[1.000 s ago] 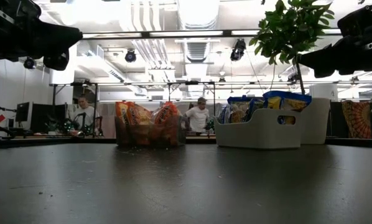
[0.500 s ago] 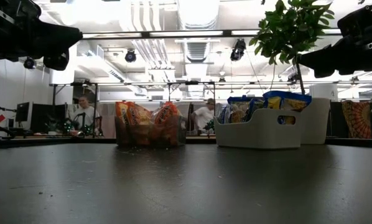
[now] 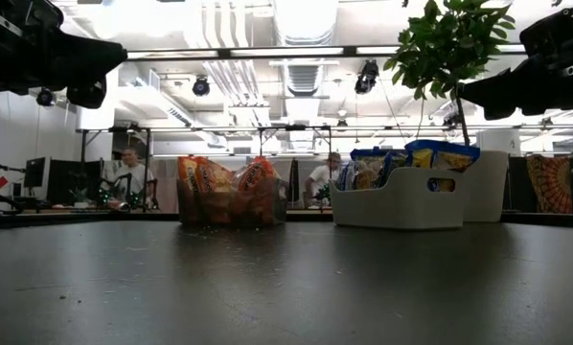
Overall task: Sort Maruchan noodles
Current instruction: Return to Home Position
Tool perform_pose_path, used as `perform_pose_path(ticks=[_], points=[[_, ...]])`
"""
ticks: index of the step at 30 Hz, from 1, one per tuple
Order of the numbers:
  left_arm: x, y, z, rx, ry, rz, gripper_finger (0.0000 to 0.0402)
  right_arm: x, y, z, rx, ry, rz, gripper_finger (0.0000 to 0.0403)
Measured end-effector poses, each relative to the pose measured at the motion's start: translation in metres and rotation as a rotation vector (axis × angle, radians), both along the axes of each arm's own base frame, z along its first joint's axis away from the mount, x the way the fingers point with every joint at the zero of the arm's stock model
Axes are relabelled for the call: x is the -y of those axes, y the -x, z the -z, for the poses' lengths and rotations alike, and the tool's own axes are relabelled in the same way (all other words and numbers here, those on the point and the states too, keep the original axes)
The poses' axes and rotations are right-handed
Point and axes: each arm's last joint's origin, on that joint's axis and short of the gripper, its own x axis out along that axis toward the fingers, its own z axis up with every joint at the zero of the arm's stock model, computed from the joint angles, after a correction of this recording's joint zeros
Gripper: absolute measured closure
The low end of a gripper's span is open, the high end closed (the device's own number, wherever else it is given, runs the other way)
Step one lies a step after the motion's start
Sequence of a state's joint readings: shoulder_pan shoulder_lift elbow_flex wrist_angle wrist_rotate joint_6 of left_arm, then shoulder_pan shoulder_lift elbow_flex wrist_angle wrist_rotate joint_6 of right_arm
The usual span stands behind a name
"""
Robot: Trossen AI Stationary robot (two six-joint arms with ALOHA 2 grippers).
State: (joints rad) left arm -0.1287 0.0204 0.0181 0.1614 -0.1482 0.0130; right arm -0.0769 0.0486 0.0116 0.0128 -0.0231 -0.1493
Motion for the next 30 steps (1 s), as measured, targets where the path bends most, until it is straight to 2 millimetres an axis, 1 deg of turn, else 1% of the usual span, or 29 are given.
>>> perform_pose_path(ticks=[5,14,23,30], points=[[0.0000,0.0000,0.0000,0.000,0.000,0.000,0.0365,0.0000,0.0000,0.0000,0.000,0.000,0.000,0.0324],[0.0000,0.0000,0.0000,0.000,0.000,0.000,0.0365,0.0000,0.0000,0.0000,0.000,0.000,0.000,0.0335],[0.0000,0.0000,0.0000,0.000,0.000,0.000,0.0365,0.0000,0.0000,0.0000,0.000,0.000,0.000,0.0322],[0.0000,0.0000,0.0000,0.000,0.000,0.000,0.0365,0.0000,0.0000,0.0000,0.000,0.000,0.000,0.0321]])
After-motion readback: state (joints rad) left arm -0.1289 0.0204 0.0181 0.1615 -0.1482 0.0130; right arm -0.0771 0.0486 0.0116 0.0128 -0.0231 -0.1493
